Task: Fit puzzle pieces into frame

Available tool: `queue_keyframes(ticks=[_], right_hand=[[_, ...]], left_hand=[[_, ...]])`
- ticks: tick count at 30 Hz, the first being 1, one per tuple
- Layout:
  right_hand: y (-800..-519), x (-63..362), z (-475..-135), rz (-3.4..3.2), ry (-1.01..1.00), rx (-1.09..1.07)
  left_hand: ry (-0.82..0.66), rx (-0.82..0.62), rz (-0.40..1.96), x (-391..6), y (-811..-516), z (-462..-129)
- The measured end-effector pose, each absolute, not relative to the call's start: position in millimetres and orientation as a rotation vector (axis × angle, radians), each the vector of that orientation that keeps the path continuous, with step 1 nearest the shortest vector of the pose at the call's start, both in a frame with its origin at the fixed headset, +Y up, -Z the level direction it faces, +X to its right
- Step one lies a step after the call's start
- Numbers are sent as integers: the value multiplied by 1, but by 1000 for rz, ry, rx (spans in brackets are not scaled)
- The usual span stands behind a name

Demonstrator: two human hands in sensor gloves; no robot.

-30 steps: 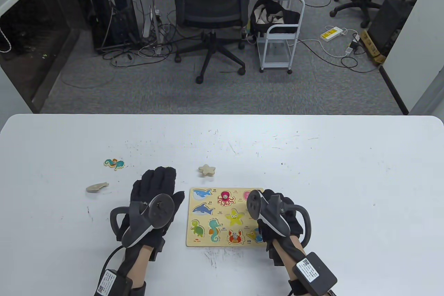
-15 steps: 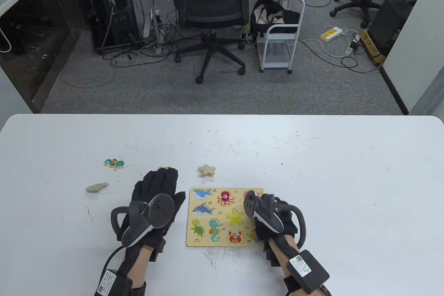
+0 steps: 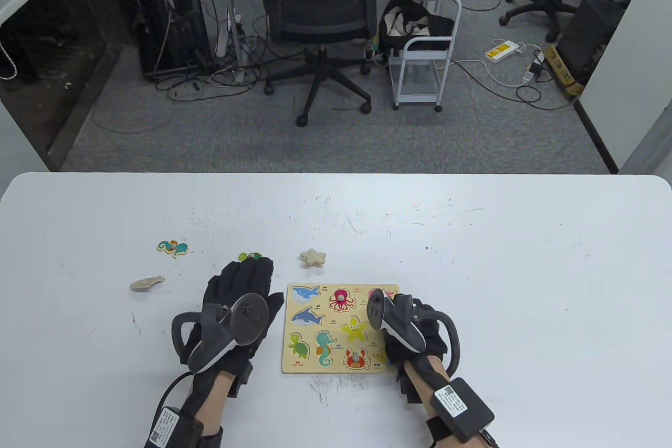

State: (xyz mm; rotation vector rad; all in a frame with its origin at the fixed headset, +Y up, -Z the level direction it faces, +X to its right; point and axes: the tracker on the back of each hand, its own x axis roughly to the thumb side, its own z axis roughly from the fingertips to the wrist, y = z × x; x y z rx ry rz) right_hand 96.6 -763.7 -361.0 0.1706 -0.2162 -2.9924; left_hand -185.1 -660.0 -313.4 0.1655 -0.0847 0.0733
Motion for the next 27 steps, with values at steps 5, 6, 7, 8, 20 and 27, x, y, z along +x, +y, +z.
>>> queue_keyframes(ticks=[5,6,7,8,20,27], right_hand=[[-764,96,-361,-2978,-214,174],[-764,95,-361,-2973,-221,174],[-763,95,-361,-2968,-230,172],[-762,95,-361,-2966,-242,169],[-702,132,-352,-3341,-220,119],[-675,159,-339,-3582,-155,-20]], left_hand=[[-85,161,70,-184,-660,-314],[-85,160,70,-184,-660,-314],[-85,158,69,-184,-660,-314],[-86,157,68,-184,-660,-314],[-94,142,73,-180,-661,-314],[-107,142,77,-175,-661,-313]])
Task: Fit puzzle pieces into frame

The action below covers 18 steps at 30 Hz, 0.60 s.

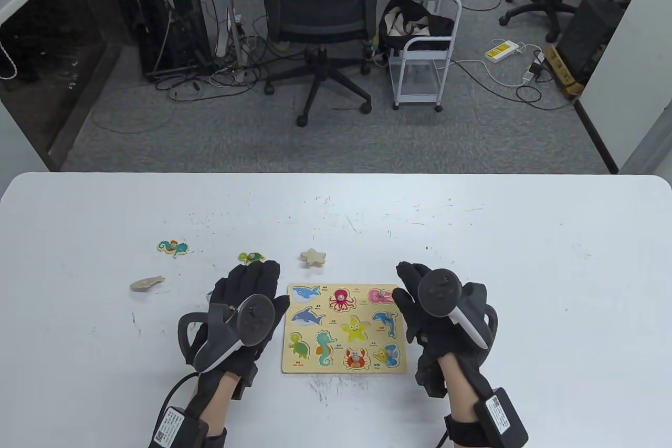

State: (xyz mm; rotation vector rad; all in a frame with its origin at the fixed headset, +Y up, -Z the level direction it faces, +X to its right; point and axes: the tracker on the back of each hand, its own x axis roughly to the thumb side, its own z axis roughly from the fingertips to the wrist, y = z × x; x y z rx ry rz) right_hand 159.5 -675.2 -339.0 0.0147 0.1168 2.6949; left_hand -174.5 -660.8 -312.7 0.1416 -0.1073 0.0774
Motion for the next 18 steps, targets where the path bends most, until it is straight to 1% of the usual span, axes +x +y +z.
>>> queue_keyframes(ticks=[3,6,14,18], right_hand=[[-673,163,-335,2673,93,45],[-669,165,-334,2694,125,57],[-662,167,-326,2724,103,86],[-658,161,-322,2737,90,136]], left_hand=[[-113,143,86,-173,-661,-312],[-122,143,108,-172,-661,-312],[-136,135,130,-157,-665,-312],[-121,93,91,-147,-668,-320]])
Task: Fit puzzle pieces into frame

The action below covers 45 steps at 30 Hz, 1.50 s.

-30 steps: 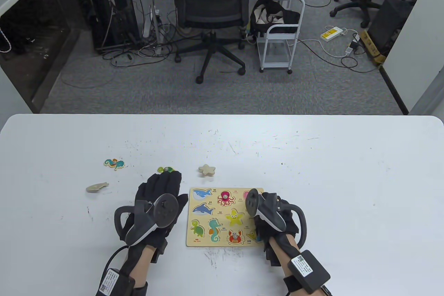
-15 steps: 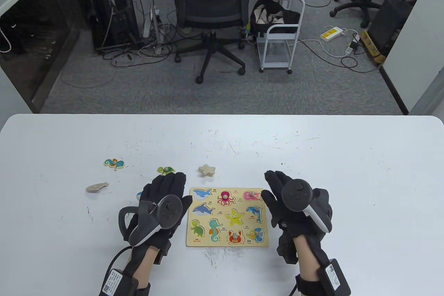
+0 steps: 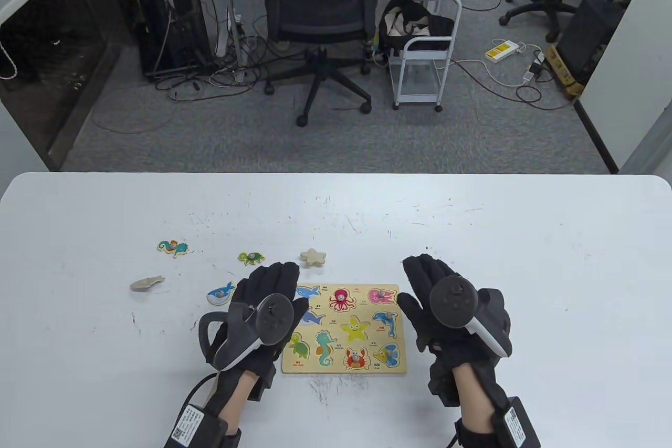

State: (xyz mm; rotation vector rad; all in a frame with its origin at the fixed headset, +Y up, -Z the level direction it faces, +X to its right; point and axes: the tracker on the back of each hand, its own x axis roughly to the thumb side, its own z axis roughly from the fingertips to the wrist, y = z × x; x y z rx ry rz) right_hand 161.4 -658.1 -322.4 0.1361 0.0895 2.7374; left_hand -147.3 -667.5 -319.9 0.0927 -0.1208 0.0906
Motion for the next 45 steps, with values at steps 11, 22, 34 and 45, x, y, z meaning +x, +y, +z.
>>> queue_keyframes(ticks=[11,22,34,45], right_hand=[[-654,166,-320,2704,68,135],[-656,175,-323,2663,92,107],[-655,179,-323,2653,98,100],[-656,177,-323,2663,109,106]], left_hand=[[-93,22,-98,-106,-651,-377],[-8,-141,-319,-74,-692,-458],[17,-340,-313,-76,-755,-491],[35,-352,-325,-77,-764,-494]])
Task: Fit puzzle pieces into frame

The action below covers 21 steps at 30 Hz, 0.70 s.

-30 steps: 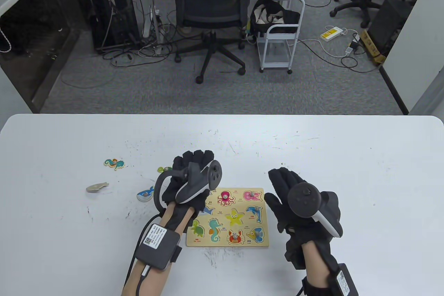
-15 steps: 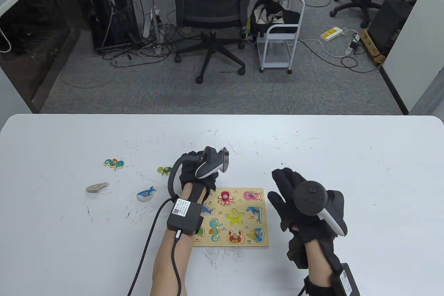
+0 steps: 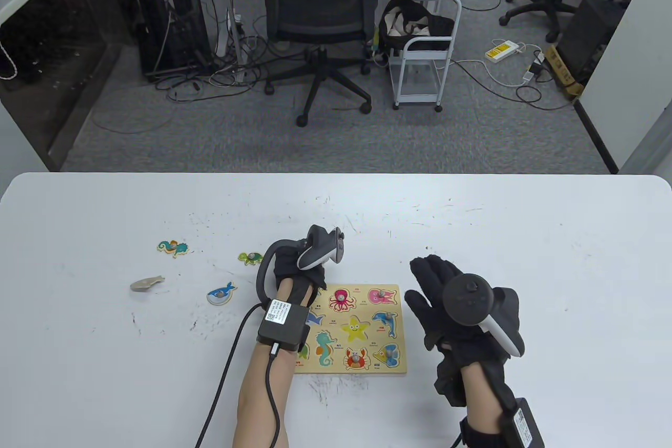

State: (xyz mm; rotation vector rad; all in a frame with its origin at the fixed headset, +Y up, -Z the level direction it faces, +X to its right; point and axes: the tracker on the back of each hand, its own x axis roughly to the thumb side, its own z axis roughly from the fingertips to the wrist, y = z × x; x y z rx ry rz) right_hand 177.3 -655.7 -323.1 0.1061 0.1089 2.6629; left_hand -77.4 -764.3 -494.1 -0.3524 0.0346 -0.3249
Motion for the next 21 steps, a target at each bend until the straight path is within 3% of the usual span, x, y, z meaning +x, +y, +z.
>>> queue_keyframes(ticks=[7,12,21], right_hand=[[-656,177,-323,2662,108,112],[-656,176,-324,2657,109,125],[-651,173,-320,2638,82,187]], left_hand=[[21,-253,-321,-83,-763,-491],[-28,-201,-220,-92,-742,-484],[-182,-88,265,-104,-695,-433]])
